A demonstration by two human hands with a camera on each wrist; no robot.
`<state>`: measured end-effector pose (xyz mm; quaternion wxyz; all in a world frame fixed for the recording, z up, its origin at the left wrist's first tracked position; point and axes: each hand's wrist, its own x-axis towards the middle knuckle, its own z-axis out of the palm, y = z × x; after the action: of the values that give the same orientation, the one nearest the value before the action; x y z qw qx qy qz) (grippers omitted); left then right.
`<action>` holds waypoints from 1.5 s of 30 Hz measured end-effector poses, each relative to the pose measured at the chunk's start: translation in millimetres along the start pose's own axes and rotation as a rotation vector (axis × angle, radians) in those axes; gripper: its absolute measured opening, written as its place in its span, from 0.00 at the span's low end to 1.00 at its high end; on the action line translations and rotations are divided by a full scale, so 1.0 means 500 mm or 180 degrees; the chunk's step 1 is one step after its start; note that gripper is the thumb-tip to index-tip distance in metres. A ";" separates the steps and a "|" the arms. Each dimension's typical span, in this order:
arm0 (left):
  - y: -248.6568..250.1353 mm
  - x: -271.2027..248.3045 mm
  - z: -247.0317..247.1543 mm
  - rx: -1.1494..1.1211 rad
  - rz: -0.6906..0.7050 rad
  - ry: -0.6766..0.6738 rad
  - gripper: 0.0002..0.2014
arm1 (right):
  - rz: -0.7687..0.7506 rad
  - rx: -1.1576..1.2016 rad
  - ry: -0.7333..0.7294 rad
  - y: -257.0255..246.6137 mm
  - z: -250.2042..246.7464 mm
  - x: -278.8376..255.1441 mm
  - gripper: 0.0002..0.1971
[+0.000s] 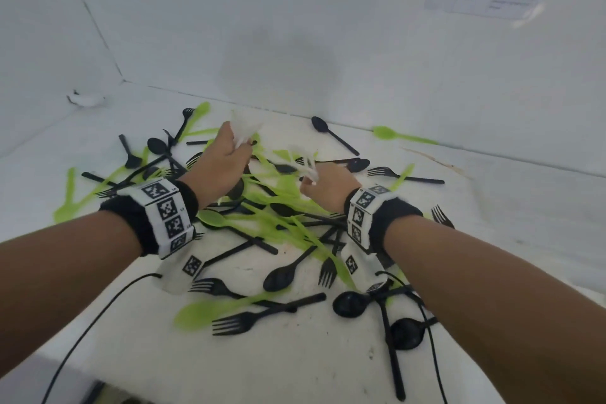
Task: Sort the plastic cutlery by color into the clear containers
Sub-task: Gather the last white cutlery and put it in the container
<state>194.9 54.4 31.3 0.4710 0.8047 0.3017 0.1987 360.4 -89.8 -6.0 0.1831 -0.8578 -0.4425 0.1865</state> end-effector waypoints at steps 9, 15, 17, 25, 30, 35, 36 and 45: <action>-0.071 0.024 -0.078 0.1192 0.0536 -0.1058 0.13 | 0.0191 -0.0705 -0.0156 -0.043 0.012 0.008 0.10; -0.081 0.068 -0.110 0.1368 0.0743 -0.1598 0.16 | 0.0608 -0.0829 -0.0111 -0.057 0.034 0.003 0.09; -0.080 0.077 -0.111 0.1293 0.0797 -0.1761 0.18 | 0.0750 -0.0719 0.0051 -0.059 0.037 -0.007 0.08; -0.084 0.092 -0.087 0.1182 0.0991 -0.1938 0.05 | 0.0965 -0.0309 0.0607 -0.043 0.023 -0.028 0.10; -0.061 0.094 -0.060 0.1069 0.0712 -0.1518 0.14 | 0.0922 0.0626 0.0889 -0.065 0.018 -0.042 0.04; -0.045 0.110 -0.029 0.0493 0.0169 -0.1476 0.18 | 0.0949 0.1347 0.0935 -0.071 0.025 -0.051 0.11; -0.039 0.109 -0.025 0.0188 -0.0031 -0.1538 0.16 | 0.0989 0.1440 0.1032 -0.071 0.023 -0.053 0.13; 0.004 0.072 0.018 -0.0113 -0.0306 -0.2277 0.12 | 0.0863 0.1861 0.1460 -0.046 0.047 -0.037 0.06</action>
<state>227.6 72.2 30.2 0.5695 0.8000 0.1518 -0.1126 323.5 -89.0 -12.4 0.4875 -0.8396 -0.2011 0.1307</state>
